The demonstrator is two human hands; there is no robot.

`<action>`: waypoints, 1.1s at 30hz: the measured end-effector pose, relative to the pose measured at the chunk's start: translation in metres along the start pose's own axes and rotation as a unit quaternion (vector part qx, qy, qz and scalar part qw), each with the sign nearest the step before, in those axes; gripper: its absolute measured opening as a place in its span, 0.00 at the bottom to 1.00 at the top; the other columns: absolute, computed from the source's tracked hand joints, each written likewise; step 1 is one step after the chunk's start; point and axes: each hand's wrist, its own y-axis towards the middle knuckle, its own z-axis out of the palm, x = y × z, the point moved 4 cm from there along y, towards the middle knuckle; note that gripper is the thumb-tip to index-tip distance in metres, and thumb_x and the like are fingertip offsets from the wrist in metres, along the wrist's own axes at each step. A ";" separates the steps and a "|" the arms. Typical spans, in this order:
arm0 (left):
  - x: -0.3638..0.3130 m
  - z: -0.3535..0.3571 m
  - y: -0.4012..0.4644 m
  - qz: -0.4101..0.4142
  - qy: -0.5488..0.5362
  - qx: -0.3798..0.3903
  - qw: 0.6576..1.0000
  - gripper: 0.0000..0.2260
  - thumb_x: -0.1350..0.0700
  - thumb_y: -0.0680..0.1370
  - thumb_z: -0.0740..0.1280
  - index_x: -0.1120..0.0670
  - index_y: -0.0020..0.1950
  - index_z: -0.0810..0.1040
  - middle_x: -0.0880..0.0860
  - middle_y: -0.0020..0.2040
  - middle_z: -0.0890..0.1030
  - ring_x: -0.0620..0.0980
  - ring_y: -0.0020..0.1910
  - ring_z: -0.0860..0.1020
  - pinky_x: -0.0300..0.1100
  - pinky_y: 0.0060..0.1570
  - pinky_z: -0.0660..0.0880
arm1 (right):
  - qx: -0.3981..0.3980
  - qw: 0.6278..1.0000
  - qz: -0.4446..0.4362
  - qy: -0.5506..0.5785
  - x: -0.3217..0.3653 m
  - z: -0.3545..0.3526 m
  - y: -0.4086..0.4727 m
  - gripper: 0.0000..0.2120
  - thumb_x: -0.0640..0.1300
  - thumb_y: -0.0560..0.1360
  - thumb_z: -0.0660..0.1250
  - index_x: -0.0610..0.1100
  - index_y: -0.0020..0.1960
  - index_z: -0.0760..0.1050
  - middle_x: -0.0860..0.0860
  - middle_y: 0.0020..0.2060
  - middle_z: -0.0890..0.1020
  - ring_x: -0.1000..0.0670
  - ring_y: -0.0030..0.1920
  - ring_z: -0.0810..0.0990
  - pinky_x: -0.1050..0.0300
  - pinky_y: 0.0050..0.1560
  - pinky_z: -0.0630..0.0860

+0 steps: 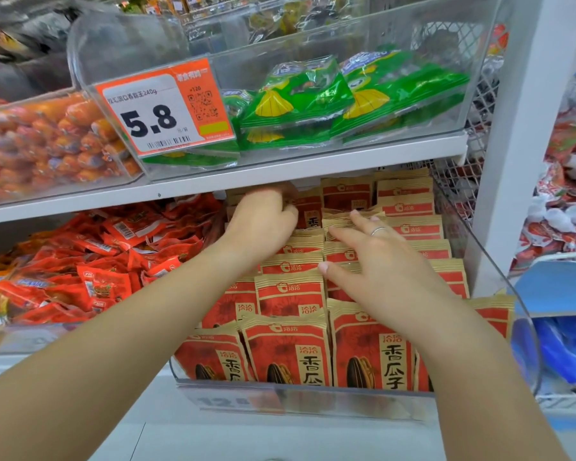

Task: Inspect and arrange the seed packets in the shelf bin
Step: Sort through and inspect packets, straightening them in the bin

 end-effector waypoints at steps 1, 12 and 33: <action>-0.005 0.002 0.000 0.006 0.019 0.030 0.999 0.12 0.54 0.81 0.59 0.56 0.58 0.79 0.57 0.48 0.81 0.57 0.47 0.77 0.45 0.46 0.73 | -0.001 1.000 0.000 -0.002 0.000 0.000 0.000 0.29 0.61 0.79 0.59 0.58 0.78 0.55 0.54 0.80 0.50 0.51 0.79 0.45 0.49 0.76 0.52; -0.003 0.006 0.000 -0.023 0.007 0.195 0.980 0.21 0.42 0.83 0.55 0.52 0.66 0.78 0.52 0.65 0.78 0.53 0.64 0.75 0.39 0.61 0.68 | 0.002 1.000 -0.008 0.001 -0.002 -0.001 0.000 0.29 0.60 0.80 0.59 0.58 0.78 0.56 0.54 0.80 0.50 0.52 0.79 0.44 0.50 0.76 0.52; 0.009 -0.019 -0.022 -0.037 -0.112 0.207 0.971 0.13 0.62 0.76 0.64 0.51 0.54 0.86 0.44 0.53 0.83 0.41 0.56 0.78 0.32 0.56 0.72 | -0.013 1.000 0.003 0.009 0.000 -0.016 -0.015 0.26 0.58 0.80 0.61 0.56 0.76 0.62 0.56 0.74 0.66 0.53 0.74 0.61 0.55 0.70 0.62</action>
